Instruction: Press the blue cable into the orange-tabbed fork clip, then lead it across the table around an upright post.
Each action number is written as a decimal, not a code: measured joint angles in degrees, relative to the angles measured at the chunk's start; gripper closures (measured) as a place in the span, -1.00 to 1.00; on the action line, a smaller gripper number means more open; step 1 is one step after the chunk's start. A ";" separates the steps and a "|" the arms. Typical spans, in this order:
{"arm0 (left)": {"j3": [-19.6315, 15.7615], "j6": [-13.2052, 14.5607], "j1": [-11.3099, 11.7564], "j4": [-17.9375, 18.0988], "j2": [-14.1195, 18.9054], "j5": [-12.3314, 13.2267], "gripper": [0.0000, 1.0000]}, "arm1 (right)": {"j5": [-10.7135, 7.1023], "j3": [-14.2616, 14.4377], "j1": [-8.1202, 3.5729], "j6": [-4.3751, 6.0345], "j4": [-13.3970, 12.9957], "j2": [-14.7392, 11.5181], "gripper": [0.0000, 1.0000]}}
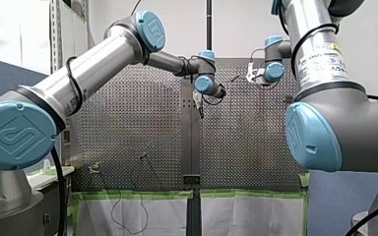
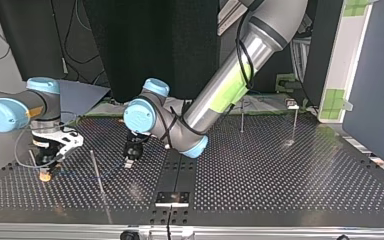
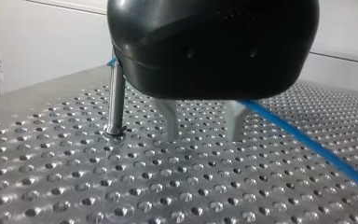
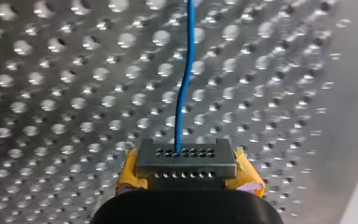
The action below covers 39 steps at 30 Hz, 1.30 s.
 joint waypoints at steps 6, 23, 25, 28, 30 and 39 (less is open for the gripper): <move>-0.01 -0.14 -0.11 -1.33 0.00 -2.58 -1.00 | -0.17 0.77 0.47 -0.26 -0.03 1.10 1.00; -0.01 -0.08 -0.84 -0.61 -0.06 -7.34 -1.00 | 0.02 4.66 0.46 -0.02 -3.11 3.13 1.00; -0.01 -0.08 -0.92 -0.34 -0.06 -7.62 -1.00 | -0.04 5.36 0.45 0.20 -4.01 3.68 1.00; -0.01 -0.08 -1.00 -0.08 -0.06 -7.79 -1.00 | -0.12 5.82 0.58 0.25 -4.74 4.85 1.00; -0.01 -0.08 -1.05 0.04 -0.04 -7.84 -1.00 | -0.10 5.99 0.65 0.20 -4.93 5.56 1.00; -0.01 -0.01 -1.12 0.14 -0.02 -8.08 -1.00 | 0.02 8.83 0.41 0.10 -7.60 7.74 1.00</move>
